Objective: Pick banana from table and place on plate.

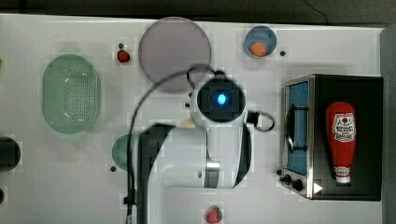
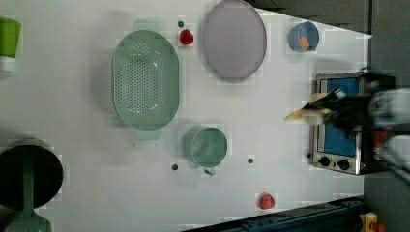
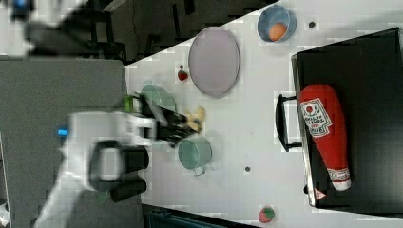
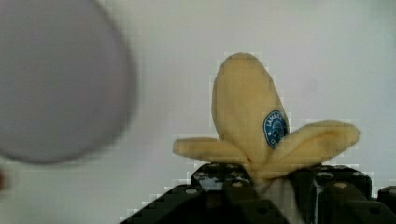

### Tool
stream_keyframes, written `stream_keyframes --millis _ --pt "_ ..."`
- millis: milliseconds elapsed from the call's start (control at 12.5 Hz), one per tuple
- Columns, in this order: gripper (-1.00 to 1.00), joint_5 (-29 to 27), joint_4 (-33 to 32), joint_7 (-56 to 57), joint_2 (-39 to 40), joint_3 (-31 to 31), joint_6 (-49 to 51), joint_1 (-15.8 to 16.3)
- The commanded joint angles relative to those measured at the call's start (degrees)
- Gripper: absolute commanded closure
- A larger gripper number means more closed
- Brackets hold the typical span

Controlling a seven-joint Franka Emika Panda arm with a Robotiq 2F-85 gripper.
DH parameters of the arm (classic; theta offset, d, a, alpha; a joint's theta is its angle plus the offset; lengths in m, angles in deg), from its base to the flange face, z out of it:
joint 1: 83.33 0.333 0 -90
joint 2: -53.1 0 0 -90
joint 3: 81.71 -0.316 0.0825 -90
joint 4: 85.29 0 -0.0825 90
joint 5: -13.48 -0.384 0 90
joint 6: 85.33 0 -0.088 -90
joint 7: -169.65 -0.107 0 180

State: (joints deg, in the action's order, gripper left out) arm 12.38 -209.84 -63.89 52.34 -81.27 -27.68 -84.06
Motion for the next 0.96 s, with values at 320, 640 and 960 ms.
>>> stream_keyframes --millis 320,640,960 --pt "0.45 0.28 18.43 -0.8 9.36 -3.07 5.86 1.03" --pt "0.45 0.3 30.89 -1.79 24.25 -3.95 4.8 1.98" --pt "0.45 0.36 41.54 -2.02 37.9 -3.93 0.82 2.54"
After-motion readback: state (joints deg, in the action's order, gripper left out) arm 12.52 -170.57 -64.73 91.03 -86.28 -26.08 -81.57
